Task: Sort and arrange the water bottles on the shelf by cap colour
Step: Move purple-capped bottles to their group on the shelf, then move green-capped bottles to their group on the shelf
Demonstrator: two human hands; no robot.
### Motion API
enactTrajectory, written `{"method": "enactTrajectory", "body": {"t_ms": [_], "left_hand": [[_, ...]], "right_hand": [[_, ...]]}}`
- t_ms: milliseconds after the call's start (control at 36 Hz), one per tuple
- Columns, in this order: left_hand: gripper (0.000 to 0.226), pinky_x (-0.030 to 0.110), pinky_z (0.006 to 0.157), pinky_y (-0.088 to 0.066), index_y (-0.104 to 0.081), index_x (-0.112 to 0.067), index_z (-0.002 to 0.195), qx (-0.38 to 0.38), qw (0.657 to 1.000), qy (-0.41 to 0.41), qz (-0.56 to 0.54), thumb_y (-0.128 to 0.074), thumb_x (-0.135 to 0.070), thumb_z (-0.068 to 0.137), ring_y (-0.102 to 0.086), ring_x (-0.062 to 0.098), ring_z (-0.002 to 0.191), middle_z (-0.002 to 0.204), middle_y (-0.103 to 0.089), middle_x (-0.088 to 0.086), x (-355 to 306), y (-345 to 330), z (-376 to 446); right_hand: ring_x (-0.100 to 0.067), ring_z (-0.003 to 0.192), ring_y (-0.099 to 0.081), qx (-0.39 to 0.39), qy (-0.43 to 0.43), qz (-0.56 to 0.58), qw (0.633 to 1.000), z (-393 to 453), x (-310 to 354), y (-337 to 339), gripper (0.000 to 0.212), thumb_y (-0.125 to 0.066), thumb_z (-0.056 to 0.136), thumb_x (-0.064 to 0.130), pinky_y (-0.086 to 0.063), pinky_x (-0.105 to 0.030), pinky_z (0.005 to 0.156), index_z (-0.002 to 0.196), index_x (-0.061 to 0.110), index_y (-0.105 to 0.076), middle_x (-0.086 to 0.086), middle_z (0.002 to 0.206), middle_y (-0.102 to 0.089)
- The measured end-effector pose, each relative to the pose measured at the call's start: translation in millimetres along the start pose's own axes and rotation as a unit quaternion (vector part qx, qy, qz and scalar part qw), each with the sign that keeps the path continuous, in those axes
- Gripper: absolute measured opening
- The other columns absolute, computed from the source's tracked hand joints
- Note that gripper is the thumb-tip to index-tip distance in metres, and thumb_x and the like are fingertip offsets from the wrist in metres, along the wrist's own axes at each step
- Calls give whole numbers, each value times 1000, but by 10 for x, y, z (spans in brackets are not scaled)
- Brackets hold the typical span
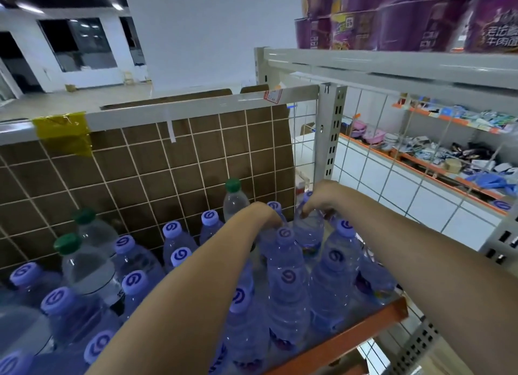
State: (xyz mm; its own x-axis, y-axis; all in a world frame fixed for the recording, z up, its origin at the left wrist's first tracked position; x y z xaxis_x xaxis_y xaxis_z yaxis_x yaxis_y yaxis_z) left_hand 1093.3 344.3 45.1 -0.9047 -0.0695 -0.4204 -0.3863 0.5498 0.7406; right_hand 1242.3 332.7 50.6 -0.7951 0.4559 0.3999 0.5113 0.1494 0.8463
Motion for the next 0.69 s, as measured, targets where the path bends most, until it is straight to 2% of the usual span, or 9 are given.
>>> {"method": "enactTrajectory", "body": {"t_ms": [56,167,250,361,389,472,556,611,694], "left_hand": [[53,39,103,-46,-38,0,139,20,999,1,-40,-58,-20,95,-53,33,122,137,-48,21,27,10,-1],[61,41,95,-52,-42,0,135,-4,998,-28,-59,-70,-23,86,-61,34,110,127,-55,22,60,37,12],[57,39,88,-56,-49,-1,128,-34,996,-56,-55,-73,-25,82,-64,32,103,119,-59,21,105,43,22],[51,35,80,-54,-62,1,113,-72,992,-98,-21,-79,-29,76,-66,30,102,102,-68,17,133,156,-33],[51,35,82,-55,-63,0,110,-82,991,-104,-17,-81,-31,74,-66,30,99,101,-68,15,153,205,-60],[43,36,82,-57,-66,-3,103,-127,983,-129,-32,-79,-32,74,-67,25,89,97,-69,11,250,401,-121],[34,34,75,-57,-69,-7,99,-193,970,-136,-58,-73,-34,78,-67,23,83,90,-70,8,438,659,-213],[29,31,67,-53,-68,-11,96,-243,958,-128,-80,-69,-35,80,-64,20,78,89,-67,6,624,842,-292],[28,34,75,-54,-65,-12,98,-318,938,-98,-99,-66,-36,83,-62,21,81,92,-66,6,972,1100,-420]], "right_hand": [[-24,78,-59,0,-6,0,1000,5,15,-9,66,-81,77,22,-47,-25,48,130,1,-49,-17,113,-55],[-17,64,-51,-28,-15,-34,999,-9,62,-36,65,-81,76,32,-42,-25,49,126,1,-51,-13,101,-52],[-20,76,-54,-40,-16,-51,998,-30,97,-41,63,-80,76,36,-47,-29,63,122,2,-53,-12,99,-52],[-19,69,-53,-95,15,-47,994,-66,256,18,43,-76,77,36,-38,-25,52,103,4,-63,-7,80,-54],[-20,70,-55,-108,31,-36,993,-69,320,31,42,-76,78,36,-41,-25,55,101,4,-65,-7,79,-57],[-25,90,-64,-131,85,8,988,-83,570,36,46,-74,80,38,-51,-31,72,111,5,-65,-10,101,-66],[-26,99,-61,-127,121,14,984,-138,873,-15,49,-69,85,40,-45,-30,73,118,4,-64,-12,114,-64],[-23,91,-59,-113,131,16,985,-163,1061,-77,45,-67,87,37,-43,-29,70,116,3,-64,-11,109,-65],[-21,76,-55,-81,117,-7,990,-238,1280,-195,45,-67,87,38,-40,-27,60,111,0,-62,-10,95,-60]]}}
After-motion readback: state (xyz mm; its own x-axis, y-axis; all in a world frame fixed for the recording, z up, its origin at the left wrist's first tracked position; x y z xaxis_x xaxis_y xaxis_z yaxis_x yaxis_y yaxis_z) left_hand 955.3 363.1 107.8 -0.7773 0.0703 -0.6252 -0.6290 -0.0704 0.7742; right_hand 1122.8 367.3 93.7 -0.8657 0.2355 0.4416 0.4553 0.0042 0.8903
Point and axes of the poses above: each hand's wrist, its own z-axis towards the middle knuckle, its own y-axis out of the back of the hand, x = y × z, the point moved 1 cm from there along z, towards the middle knuckle
